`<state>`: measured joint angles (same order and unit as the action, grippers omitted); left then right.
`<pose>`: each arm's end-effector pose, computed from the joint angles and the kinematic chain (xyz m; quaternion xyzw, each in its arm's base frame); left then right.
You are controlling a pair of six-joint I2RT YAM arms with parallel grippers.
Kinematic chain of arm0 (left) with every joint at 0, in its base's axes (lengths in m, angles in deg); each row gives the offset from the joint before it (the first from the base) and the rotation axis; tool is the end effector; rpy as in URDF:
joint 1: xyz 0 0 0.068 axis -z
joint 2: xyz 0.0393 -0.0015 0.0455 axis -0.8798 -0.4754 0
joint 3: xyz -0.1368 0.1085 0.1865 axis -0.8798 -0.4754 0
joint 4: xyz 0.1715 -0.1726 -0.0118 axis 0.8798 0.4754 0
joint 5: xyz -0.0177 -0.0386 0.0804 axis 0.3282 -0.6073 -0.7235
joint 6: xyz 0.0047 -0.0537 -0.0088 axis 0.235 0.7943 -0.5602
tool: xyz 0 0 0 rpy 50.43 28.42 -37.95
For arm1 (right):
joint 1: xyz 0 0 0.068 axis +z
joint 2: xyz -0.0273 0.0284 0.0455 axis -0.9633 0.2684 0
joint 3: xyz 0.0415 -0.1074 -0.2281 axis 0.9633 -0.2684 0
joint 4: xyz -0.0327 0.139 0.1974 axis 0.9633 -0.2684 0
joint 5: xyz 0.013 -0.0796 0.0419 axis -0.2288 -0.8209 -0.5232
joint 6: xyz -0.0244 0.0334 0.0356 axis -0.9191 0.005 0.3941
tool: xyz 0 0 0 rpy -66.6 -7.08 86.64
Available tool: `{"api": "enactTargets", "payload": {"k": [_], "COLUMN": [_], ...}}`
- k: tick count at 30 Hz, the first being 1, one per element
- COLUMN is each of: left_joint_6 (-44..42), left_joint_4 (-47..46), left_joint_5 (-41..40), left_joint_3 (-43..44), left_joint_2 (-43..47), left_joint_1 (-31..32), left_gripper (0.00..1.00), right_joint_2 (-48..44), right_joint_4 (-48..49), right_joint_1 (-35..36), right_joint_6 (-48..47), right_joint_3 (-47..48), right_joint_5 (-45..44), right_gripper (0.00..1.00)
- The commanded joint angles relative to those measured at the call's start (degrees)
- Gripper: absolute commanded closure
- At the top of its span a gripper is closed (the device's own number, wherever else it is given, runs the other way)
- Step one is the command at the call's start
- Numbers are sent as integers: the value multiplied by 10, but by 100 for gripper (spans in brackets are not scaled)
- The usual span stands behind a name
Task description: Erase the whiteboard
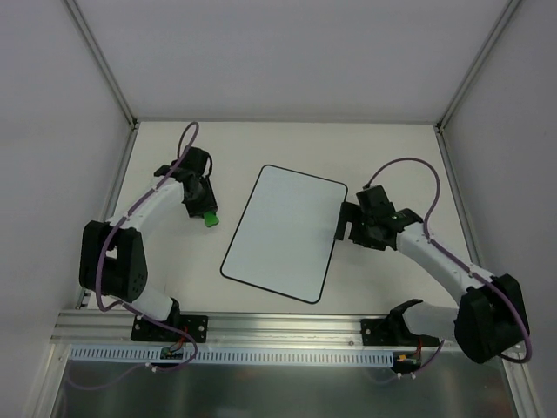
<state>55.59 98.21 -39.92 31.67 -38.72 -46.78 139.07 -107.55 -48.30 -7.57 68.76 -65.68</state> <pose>0.2851 -0.0727 0.2218 -0.1350 0.9594 -0.0605 0.2401 0.2071 0.0993 0.2030 -0.0479 0.9555 0.0873 0.2775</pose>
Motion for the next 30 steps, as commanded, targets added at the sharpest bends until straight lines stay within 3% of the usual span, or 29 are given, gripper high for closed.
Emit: {"api": "enactTargets", "payload": {"k": [1,7,11,18,25,30], "left_joint_6": [-29,-18,-21,-29,-25,-26], "left_joint_4": [18,18,20,26,28,35], "left_joint_5": [-1,11,8,-8,-1,-8], "left_joint_3": [33,68,106,145,147,136], "left_joint_2": [-23,-89,-130,-204,-224,-166], "left_joint_1": [-55,-174,-202,-206,-211,-212], "left_gripper": [100,100,100,96,72,39], "right_joint_2": [-85,-212,-307,-371,-400,-411], "right_joint_4": [-69,-115,-139,-173,-184,-189], "right_joint_1": [-1,-1,-1,-2,-2,-2], "right_joint_6": [-46,-85,-111,-126,-132,-140], "right_joint_3": [47,67,79,96,94,102], "right_joint_5": [-42,-66,-79,-117,-143,-150], "right_gripper": [1,1,1,1,1,1]}}
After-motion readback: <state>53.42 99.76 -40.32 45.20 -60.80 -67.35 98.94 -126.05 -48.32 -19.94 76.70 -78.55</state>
